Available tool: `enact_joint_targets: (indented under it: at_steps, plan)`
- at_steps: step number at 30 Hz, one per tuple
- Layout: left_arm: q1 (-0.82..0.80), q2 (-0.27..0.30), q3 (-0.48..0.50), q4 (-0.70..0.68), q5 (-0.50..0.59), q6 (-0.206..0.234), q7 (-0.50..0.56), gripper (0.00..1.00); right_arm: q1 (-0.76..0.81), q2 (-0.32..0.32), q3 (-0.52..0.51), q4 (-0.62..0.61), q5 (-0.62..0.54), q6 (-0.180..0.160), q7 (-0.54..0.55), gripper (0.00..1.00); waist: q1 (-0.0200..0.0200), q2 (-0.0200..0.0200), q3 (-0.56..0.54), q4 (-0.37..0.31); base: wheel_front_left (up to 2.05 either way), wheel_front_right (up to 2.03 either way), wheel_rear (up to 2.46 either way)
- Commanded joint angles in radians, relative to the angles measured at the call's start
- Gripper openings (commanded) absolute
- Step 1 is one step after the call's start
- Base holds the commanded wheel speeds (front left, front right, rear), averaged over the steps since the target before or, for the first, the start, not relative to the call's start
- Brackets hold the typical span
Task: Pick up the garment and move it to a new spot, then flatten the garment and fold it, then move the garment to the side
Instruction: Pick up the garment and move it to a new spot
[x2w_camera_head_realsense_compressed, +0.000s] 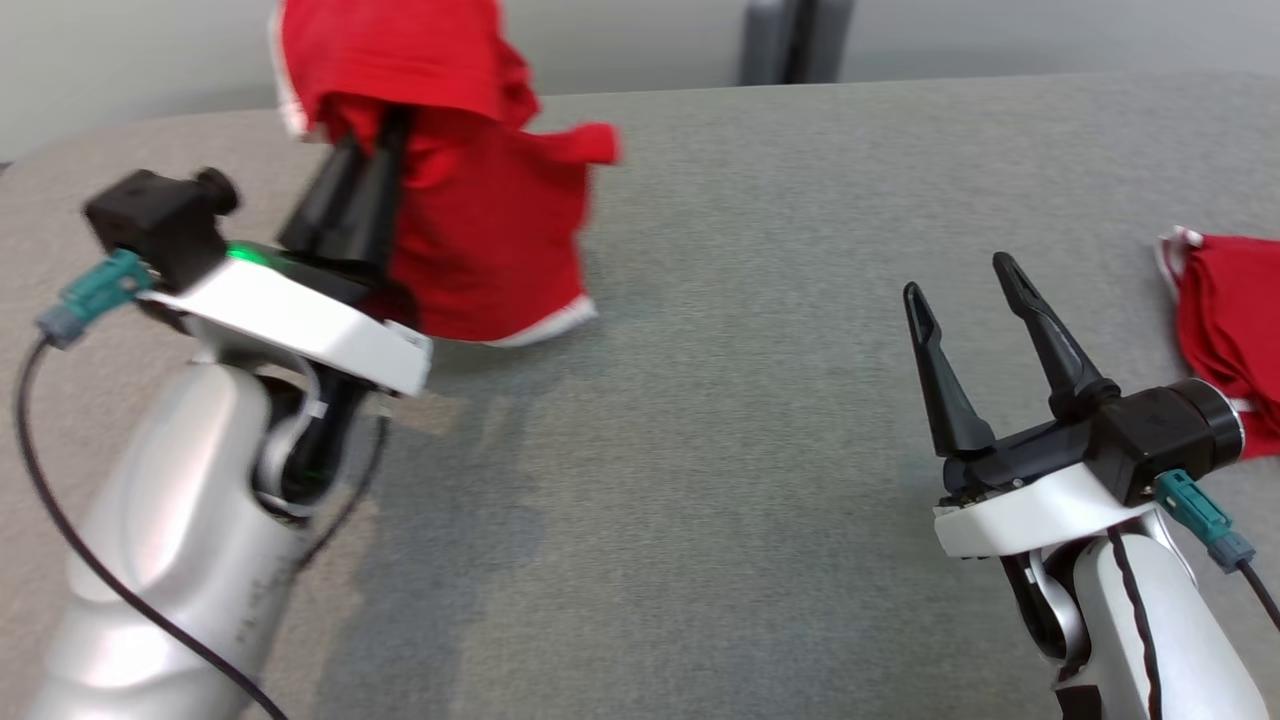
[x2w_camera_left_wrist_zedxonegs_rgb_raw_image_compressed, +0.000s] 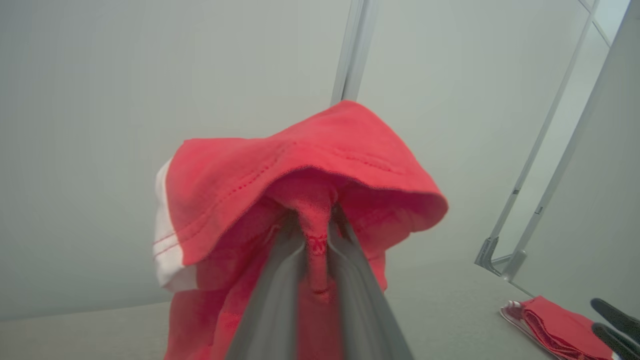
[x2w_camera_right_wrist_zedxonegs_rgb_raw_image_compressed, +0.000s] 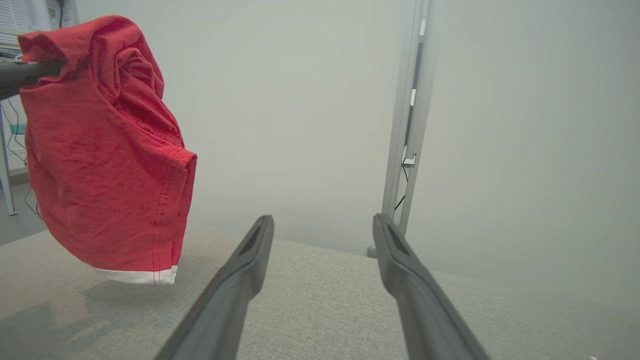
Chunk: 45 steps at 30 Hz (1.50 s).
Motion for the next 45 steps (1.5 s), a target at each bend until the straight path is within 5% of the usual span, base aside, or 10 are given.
enact_joint_targets:
  at_steps: [1, 9, 18, 19, 20, 21, 33, 38, 45]
  plan:
    - [0.012, -0.007, -0.008, -0.025, 0.000, 0.007, 0.003, 0.00, 0.005, -0.001, -0.006, -0.003, 0.004, 0.000, -0.007, 1.00, 0.0000, -0.0001, -0.001, -0.041, 0.00, 0.00, 0.00]
    - [0.032, -0.094, -0.097, -0.156, 0.000, 0.021, 0.049, 0.00, -0.010, 0.011, -0.032, -0.023, 0.006, 0.000, -0.011, 1.00, 0.0000, -0.0001, 0.043, -0.148, 0.00, 0.00, 0.00]
    - [0.007, -0.133, -0.171, -0.039, 0.100, 0.126, 0.085, 0.00, -0.018, 0.019, -0.037, -0.050, 0.021, 0.000, -0.011, 1.00, 0.0000, -0.0001, 0.087, -0.222, 0.00, 0.00, 0.00]
    - [-0.004, -0.129, -0.184, -0.015, 0.130, 0.145, 0.087, 0.22, -0.019, 0.019, -0.034, -0.051, 0.021, 0.000, -0.011, 1.00, 0.0000, -0.0001, 0.092, -0.226, 0.00, 0.00, 0.00]
    - [-0.013, -0.131, -0.196, 0.008, 0.151, 0.161, 0.083, 0.78, -0.022, 0.019, -0.032, -0.052, 0.026, 0.000, -0.011, 1.00, 0.0000, -0.0001, 0.096, -0.230, 0.00, 0.00, 0.00]
    - [-0.017, -0.142, -0.208, 0.032, 0.161, 0.171, 0.088, 1.00, -0.026, 0.019, -0.030, -0.053, 0.032, 0.000, -0.011, 1.00, 0.0000, -0.0001, 0.100, -0.233, 0.00, 0.00, 0.00]
    - [-0.038, -0.196, -0.205, 0.191, 0.121, 0.141, 0.001, 1.00, -0.030, 0.019, -0.025, -0.044, 0.038, 0.000, -0.011, 1.00, 0.0000, -0.0001, 0.081, -0.198, 0.00, 0.00, 0.00]
    - [-0.018, -0.167, -0.147, 0.196, 0.093, 0.139, -0.056, 1.00, -0.014, 0.019, -0.022, -0.030, 0.032, 0.000, -0.011, 1.00, 0.0000, -0.0001, 0.053, -0.166, 0.00, 0.00, 0.00]
    - [0.074, -0.053, -0.062, 0.157, 0.144, 0.140, -0.107, 1.00, 0.016, 0.018, -0.002, 0.009, 0.011, 0.000, -0.011, 1.00, 0.0000, -0.0001, 0.004, -0.102, 0.00, 0.00, 0.00]
